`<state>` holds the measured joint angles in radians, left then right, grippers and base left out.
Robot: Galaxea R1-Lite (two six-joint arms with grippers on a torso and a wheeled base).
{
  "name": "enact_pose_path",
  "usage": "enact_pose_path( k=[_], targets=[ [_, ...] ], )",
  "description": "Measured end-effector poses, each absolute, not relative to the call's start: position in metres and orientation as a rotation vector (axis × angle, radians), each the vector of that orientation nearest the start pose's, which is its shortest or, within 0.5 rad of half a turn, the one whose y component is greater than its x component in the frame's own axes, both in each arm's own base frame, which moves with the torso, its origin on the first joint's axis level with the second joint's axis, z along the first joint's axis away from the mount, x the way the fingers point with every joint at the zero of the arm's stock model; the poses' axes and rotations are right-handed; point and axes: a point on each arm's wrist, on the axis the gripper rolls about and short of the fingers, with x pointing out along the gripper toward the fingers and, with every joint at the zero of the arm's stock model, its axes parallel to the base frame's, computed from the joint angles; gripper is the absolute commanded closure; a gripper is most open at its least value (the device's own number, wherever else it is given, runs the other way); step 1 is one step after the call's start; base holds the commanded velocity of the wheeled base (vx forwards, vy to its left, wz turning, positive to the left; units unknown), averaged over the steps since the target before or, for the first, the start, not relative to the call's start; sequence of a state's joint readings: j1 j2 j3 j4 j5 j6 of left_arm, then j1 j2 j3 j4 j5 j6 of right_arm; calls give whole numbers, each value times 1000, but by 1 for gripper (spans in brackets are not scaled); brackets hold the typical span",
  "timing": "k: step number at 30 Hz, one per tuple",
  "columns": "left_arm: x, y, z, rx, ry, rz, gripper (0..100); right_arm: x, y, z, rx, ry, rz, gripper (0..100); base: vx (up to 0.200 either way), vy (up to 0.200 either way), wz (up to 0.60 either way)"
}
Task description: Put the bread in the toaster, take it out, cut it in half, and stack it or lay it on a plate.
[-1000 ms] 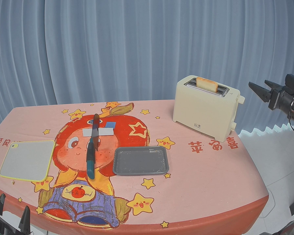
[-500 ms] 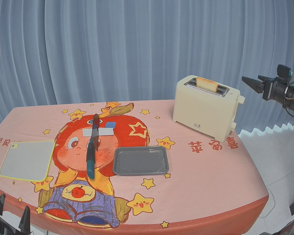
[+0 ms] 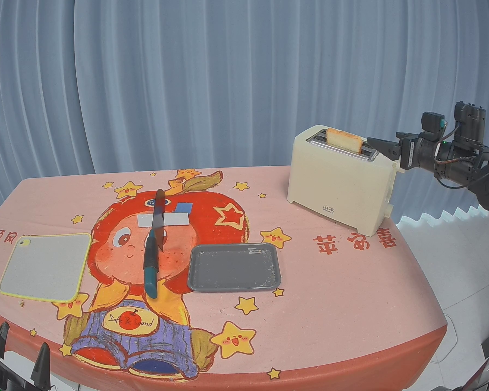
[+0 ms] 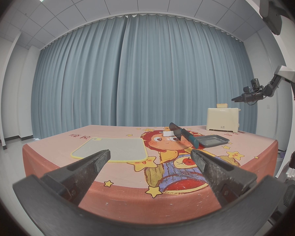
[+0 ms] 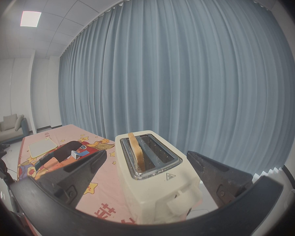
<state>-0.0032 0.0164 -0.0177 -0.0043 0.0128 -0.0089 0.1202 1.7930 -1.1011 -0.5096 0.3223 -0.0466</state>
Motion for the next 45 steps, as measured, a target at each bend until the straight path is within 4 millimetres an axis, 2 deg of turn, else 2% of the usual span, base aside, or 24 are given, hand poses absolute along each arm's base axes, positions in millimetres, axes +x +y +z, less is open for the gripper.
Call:
enact_pose_path(
  k=[12, 20, 21, 33, 45],
  targets=[
    [-23, 0, 81, -9, -6, 10, 0, 384, 70, 205, -40, 184, 480, 0, 0, 0, 0],
    [-23, 0, 81, -9, -6, 10, 0, 399, 81, 196, -53, 189, 496, 0, 0, 0, 0],
    [-23, 0, 81, -9, -6, 10, 0, 400, 82, 195, -54, 191, 498, 100, 0, 0, 0],
    [-23, 0, 81, -9, -6, 10, 0, 409, 87, 193, -61, 173, 490, 100, 0, 0, 0],
    [-23, 0, 81, -9, -6, 10, 0, 407, 88, 200, -56, 152, 493, 100, 0, 0, 0]
  ],
)
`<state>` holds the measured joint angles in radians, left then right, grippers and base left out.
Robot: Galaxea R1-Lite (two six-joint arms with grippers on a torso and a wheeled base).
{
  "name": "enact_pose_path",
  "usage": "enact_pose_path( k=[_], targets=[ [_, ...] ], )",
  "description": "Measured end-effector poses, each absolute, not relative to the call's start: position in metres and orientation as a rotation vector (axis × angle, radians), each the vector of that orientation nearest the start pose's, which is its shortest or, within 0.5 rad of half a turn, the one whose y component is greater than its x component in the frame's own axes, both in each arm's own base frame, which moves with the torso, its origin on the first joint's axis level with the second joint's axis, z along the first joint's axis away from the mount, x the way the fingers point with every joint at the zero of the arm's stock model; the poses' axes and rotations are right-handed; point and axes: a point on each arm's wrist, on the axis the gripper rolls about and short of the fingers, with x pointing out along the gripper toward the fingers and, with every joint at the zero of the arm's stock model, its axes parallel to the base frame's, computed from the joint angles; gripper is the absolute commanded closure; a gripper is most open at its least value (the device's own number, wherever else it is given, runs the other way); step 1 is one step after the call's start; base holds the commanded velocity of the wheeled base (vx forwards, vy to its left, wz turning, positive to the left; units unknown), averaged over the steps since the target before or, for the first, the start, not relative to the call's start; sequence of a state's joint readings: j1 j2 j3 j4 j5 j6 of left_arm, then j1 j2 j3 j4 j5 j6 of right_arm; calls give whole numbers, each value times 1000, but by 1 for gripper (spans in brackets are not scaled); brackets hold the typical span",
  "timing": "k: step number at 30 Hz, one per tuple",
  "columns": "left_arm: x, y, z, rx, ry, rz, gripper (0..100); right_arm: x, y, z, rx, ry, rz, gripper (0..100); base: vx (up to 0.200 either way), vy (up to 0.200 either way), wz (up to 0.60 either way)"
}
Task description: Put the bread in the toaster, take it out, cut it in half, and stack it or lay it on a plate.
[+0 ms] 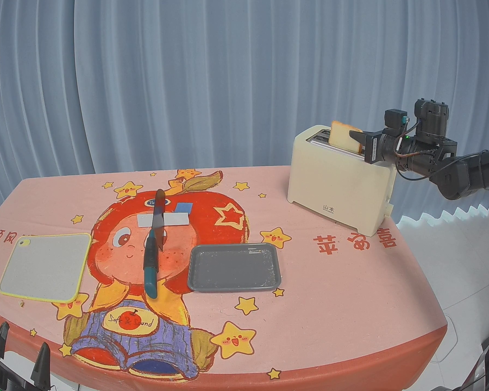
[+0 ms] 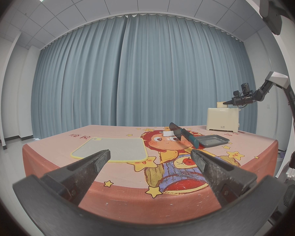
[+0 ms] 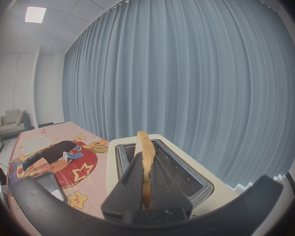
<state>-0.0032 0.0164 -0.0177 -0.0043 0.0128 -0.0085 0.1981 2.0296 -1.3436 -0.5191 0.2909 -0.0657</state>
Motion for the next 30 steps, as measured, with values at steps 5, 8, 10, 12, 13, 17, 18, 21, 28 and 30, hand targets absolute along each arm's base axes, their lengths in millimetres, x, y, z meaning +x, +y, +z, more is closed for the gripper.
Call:
enact_pose_path(
  k=[5, 8, 10, 12, 13, 17, 18, 21, 28, 30],
  targets=[
    [-23, 0, 81, -9, -6, 10, 0, 398, 87, 213, -51, 125, 493, 100, 0, 0, 0],
    [-23, 0, 81, -9, -6, 10, 0, 393, 85, 222, -47, 106, 489, 100, 0, 0, 0],
    [-23, 0, 81, -9, -5, 10, 0, 389, 83, 227, -40, 95, 486, 100, 0, 0, 0],
    [-23, 0, 81, -9, -6, 10, 0, 385, 82, 234, -32, 80, 483, 100, 0, 0, 0],
    [-23, 0, 81, -9, -6, 10, 0, 382, 81, 238, -29, 71, 482, 100, 0, 0, 0],
    [-23, 0, 81, -9, -6, 10, 0, 370, 80, 249, -26, 47, 484, 100, 0, 0, 0],
    [-23, 0, 81, -9, -6, 10, 0, 366, 79, 252, -26, 42, 485, 100, 0, 0, 0],
    [-23, 0, 81, -9, -6, 10, 0, 355, 78, 257, -26, 33, 487, 100, 0, 0, 0],
    [-23, 0, 81, -9, -6, 10, 0, 328, 78, 257, -25, 50, 504, 100, 0, 0, 0],
    [-23, 0, 81, -9, -5, 10, 0, 320, 78, 254, -25, 49, 508, 100, 0, 0, 0]
  ],
)
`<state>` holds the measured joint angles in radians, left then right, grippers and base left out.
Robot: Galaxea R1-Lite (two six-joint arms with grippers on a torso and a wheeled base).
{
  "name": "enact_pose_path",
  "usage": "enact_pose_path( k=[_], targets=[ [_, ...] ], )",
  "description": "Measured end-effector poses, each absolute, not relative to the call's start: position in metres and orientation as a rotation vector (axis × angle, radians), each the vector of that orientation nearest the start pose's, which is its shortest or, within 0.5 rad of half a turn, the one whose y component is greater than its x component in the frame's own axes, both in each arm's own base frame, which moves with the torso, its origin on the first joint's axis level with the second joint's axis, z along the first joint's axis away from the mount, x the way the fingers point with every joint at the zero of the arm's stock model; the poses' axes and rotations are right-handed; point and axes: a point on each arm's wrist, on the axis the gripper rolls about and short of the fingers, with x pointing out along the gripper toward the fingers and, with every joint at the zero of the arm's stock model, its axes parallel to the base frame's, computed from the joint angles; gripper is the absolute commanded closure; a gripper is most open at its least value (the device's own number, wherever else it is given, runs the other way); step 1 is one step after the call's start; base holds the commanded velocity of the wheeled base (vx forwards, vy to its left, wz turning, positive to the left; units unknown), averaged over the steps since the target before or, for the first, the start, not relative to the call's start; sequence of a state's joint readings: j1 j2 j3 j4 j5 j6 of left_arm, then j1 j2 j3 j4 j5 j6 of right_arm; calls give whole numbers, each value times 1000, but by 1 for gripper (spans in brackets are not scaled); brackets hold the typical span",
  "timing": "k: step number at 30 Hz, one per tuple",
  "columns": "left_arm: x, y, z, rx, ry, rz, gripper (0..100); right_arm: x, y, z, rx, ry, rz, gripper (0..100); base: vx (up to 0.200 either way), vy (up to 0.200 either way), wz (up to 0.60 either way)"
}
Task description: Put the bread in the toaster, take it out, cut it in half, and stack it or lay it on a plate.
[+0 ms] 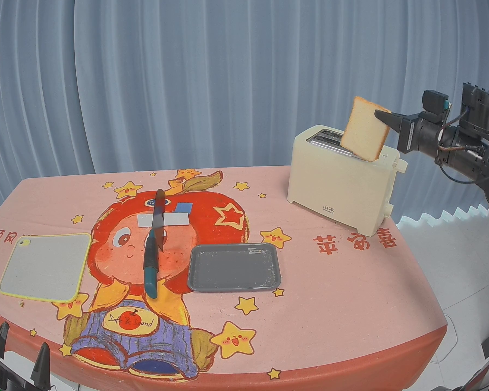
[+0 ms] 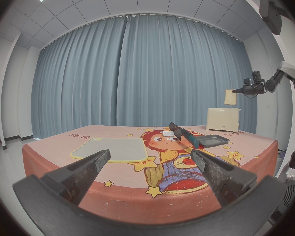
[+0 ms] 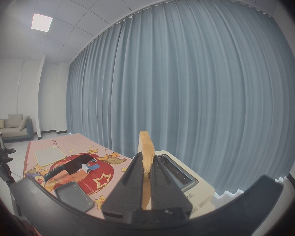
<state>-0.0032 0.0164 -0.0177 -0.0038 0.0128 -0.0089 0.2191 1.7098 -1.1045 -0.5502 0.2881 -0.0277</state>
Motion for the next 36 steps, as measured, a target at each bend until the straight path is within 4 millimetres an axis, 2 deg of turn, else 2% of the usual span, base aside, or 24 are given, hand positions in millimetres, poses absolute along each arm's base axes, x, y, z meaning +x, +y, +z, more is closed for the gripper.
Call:
enact_pose_path(
  k=[7, 13, 20, 28, 36],
  targets=[
    [-23, 0, 81, -9, -5, 10, 0, 300, 76, 242, -16, -42, 504, 100, 0, 0, 0],
    [-23, 0, 81, -9, -5, 10, 0, 278, 76, 220, 4, -4, 503, 100, 0, 0, 0],
    [-23, 0, 81, -9, -6, 10, 0, 248, 71, 204, 45, 49, 512, 100, 0, 0, 0],
    [-23, 0, 81, -9, -6, 10, 0, 228, 69, 196, 91, 83, 522, 100, 0, 0, 0],
    [-23, 0, 81, -9, -6, 10, 0, 204, 80, 184, 93, 62, 599, 100, 0, 0, 0]
  ],
)
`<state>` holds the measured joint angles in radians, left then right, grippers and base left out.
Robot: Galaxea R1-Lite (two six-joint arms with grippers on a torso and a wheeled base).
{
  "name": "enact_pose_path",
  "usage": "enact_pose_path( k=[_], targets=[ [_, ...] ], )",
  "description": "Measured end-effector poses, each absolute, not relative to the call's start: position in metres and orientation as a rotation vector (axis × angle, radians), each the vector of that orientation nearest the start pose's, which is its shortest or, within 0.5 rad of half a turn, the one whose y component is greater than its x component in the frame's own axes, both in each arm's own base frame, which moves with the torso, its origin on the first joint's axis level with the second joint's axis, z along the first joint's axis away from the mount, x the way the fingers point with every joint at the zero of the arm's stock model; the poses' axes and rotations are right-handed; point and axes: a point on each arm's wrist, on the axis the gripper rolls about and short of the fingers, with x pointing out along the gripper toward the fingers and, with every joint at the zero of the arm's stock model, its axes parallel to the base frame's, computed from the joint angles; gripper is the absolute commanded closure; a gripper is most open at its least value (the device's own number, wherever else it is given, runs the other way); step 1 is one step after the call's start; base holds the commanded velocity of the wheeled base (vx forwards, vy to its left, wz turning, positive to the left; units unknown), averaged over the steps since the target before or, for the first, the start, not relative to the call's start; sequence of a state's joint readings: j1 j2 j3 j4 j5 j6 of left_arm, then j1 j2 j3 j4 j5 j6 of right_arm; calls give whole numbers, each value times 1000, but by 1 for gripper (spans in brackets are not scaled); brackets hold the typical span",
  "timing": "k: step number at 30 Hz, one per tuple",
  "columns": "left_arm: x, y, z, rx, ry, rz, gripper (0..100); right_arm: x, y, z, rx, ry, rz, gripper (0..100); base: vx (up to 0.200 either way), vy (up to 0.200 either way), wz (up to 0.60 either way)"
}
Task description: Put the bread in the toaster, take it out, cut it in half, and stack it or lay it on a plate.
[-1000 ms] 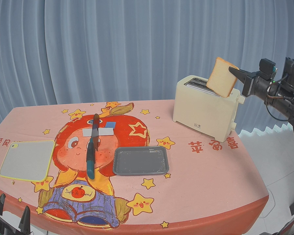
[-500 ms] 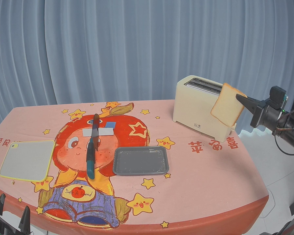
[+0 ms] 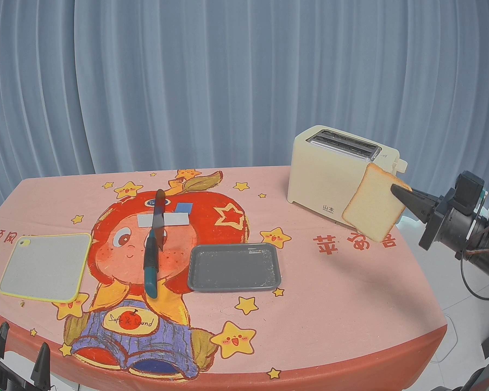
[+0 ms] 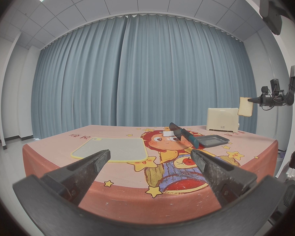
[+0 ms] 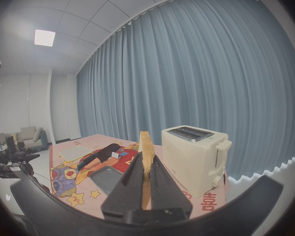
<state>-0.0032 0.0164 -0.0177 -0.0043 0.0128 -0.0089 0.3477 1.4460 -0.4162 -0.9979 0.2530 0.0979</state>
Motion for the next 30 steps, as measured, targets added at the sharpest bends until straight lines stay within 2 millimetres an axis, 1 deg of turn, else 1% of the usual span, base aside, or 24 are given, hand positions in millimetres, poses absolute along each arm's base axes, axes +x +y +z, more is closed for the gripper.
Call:
enact_pose_path(
  k=[6, 12, 15, 22, 26, 30],
  targets=[
    [-23, 0, 81, -9, -6, 9, 0, 195, 82, 177, 90, 72, 620, 100, 0, 0, 0],
    [-23, 0, 81, -9, -5, 9, 0, 183, 73, 163, 83, 121, 601, 100, 0, 0, 0],
    [-23, 0, 81, -9, -6, 9, 0, 177, 69, 167, 87, 102, 592, 100, 0, 0, 0],
    [-23, 0, 81, -9, -6, 9, 0, 173, 60, 176, 81, 56, 553, 100, 0, 0, 0],
    [-23, 0, 81, -9, -6, 9, 0, 171, 58, 176, 73, 52, 545, 100, 0, 0, 0],
    [-23, 0, 81, -9, -5, 9, 0, 170, 52, 173, 21, 46, 520, 100, 0, 0, 0]
  ],
)
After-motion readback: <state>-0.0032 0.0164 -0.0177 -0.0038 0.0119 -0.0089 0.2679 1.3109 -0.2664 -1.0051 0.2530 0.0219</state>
